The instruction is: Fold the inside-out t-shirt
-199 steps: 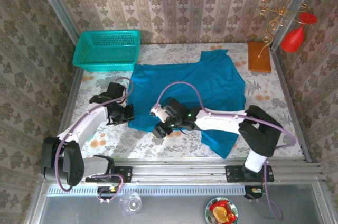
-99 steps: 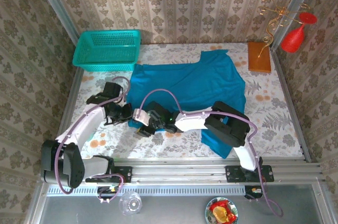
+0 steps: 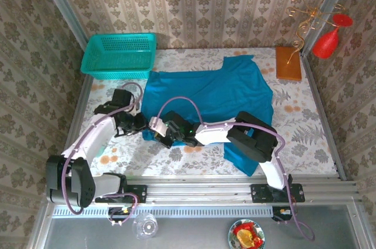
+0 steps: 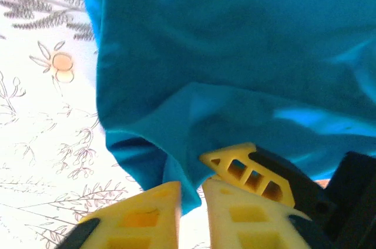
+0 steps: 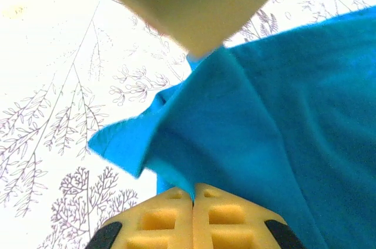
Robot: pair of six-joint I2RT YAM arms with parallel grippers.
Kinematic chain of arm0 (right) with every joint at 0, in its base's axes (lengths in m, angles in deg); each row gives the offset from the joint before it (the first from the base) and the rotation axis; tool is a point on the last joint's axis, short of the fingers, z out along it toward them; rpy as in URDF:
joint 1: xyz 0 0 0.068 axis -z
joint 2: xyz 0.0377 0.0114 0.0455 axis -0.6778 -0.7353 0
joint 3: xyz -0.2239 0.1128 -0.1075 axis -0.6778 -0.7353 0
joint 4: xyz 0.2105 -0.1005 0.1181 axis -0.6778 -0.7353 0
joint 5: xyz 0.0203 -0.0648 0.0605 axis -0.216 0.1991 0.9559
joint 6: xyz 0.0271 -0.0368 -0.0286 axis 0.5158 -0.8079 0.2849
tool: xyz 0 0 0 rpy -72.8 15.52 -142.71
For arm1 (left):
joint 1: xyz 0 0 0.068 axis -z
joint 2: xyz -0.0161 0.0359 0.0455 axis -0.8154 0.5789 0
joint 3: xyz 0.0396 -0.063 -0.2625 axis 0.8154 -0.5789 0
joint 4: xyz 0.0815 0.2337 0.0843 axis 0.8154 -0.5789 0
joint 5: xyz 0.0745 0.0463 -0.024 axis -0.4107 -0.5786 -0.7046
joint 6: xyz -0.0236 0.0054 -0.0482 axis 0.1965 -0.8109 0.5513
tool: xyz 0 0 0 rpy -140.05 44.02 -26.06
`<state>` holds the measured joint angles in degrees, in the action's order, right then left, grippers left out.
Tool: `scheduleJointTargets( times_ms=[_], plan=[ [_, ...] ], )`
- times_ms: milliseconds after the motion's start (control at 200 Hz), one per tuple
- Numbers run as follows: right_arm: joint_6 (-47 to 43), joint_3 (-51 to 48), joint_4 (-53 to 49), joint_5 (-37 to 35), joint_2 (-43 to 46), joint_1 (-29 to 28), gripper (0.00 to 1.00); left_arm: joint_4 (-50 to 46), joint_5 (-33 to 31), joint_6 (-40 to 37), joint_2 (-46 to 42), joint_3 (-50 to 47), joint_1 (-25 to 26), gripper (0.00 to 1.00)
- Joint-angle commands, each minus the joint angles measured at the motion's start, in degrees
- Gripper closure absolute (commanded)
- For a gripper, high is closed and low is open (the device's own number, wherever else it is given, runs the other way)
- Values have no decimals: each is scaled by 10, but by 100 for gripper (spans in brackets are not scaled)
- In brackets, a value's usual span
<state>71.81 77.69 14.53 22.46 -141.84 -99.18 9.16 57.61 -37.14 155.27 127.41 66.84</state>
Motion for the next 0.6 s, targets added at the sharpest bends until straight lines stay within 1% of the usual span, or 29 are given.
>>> scheduleJointTargets(
  times_ms=[0,80,135,250,365,420,495,595],
  plan=[
    [127,-39,31,3,49,28,100,26,20,-22,-6,72,-11,73],
    [233,-56,-2,-26,64,52,100,11,5,-37,-9,105,-15,70],
    [314,-64,-27,-37,67,68,100,9,8,-45,-8,111,-13,69],
    [478,-90,-34,-9,61,102,100,23,20,-50,-1,86,5,68],
    [618,-122,1,36,49,134,100,39,7,-47,9,56,42,67],
    [663,-134,25,53,43,145,100,52,2,-44,12,43,62,67],
    [696,-134,39,78,33,152,100,75,3,-45,18,26,87,67],
    [703,-127,58,104,22,152,100,106,8,-63,30,14,113,66]
  ],
)
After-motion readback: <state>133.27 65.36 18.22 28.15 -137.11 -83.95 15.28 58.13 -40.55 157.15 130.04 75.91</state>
